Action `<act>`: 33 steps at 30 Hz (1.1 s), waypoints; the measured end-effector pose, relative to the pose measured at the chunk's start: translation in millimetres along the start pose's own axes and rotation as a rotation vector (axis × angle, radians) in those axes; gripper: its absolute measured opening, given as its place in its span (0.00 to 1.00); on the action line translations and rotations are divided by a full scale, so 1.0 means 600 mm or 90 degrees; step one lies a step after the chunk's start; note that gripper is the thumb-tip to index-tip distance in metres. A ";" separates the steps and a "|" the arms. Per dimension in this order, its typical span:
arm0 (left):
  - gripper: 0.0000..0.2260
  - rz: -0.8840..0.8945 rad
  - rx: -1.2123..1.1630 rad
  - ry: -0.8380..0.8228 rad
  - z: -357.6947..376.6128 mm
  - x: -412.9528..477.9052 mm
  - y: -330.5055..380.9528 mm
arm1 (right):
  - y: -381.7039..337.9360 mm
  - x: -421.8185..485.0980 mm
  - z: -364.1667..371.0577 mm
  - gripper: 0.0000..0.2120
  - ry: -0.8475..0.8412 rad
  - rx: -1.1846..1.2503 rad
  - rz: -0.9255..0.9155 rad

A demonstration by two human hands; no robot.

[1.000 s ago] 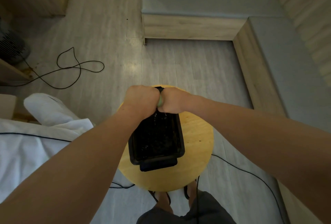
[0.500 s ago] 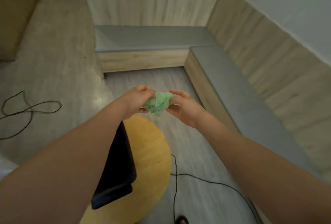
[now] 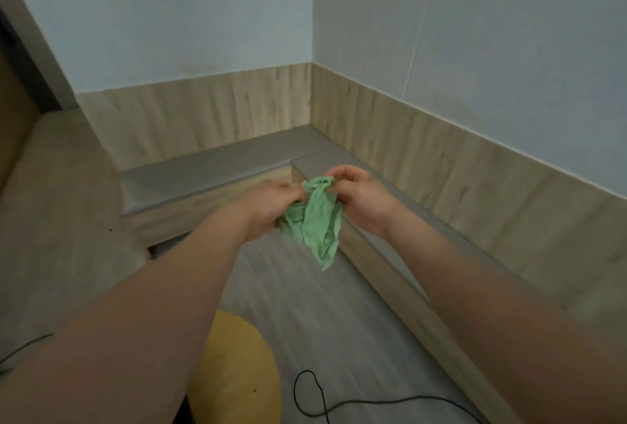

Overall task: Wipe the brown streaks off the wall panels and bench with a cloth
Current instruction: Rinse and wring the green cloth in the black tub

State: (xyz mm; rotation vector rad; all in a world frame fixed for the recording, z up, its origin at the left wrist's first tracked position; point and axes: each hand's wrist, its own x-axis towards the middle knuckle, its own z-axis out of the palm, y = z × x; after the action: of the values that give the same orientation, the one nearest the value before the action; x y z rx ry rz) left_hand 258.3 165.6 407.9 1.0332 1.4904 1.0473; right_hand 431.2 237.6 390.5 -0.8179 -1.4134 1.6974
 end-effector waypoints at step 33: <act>0.08 0.095 -0.028 -0.021 -0.061 -0.019 0.132 | -0.036 0.012 -0.004 0.08 0.242 -0.413 0.054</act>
State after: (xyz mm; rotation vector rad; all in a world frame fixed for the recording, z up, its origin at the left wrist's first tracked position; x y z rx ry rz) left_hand 231.0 171.5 491.3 1.1389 1.3743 1.1562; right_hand 433.3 247.0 411.6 -1.4804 -1.6782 1.0460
